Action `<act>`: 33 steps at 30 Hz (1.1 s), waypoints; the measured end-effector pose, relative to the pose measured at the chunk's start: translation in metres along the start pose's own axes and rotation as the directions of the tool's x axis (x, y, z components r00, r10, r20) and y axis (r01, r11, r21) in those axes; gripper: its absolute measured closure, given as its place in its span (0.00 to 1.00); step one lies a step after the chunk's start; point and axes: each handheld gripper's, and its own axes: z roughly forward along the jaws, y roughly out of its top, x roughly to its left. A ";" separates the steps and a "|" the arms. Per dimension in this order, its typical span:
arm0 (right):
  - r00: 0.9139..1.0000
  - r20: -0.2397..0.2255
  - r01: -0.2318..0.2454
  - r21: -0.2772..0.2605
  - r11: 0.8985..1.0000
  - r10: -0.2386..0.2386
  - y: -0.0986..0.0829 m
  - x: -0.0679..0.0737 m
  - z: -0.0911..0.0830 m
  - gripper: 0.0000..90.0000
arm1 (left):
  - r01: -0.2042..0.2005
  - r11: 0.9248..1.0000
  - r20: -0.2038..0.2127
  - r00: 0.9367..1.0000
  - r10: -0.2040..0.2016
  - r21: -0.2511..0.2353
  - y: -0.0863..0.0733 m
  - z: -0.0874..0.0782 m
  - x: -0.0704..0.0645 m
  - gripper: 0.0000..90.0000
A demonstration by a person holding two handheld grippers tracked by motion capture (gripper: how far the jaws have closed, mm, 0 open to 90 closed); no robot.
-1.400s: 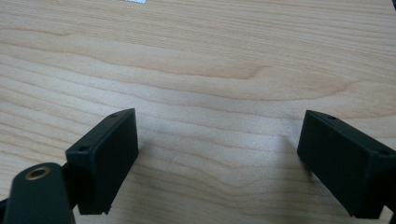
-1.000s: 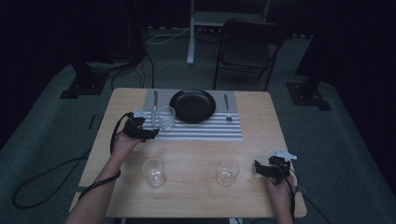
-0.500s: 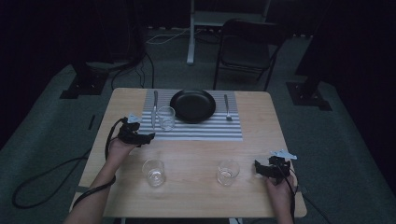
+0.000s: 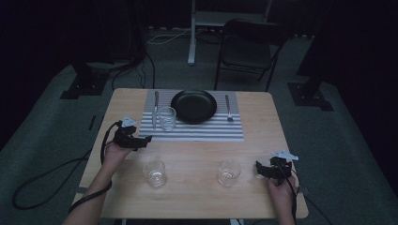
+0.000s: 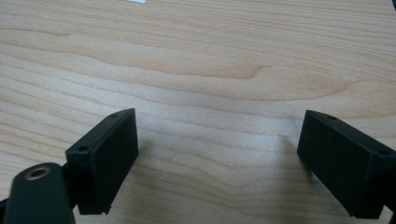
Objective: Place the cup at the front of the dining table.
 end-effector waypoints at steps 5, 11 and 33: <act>1.000 0.000 -0.001 0.000 1.000 0.001 0.000 0.000 0.000 0.13 | 0.008 1.000 0.003 1.000 -0.008 -0.003 -0.004 -0.005 -0.001 0.20; 1.000 0.000 0.001 0.000 1.000 -0.001 0.000 0.000 0.000 0.13 | 0.008 1.000 -0.002 1.000 -0.008 -0.007 -0.010 -0.011 0.000 0.20; 1.000 0.000 -0.001 0.000 1.000 0.001 0.000 0.000 0.000 0.13 | 0.065 0.998 -0.033 0.997 -0.065 -0.016 -0.049 -0.032 0.012 0.20</act>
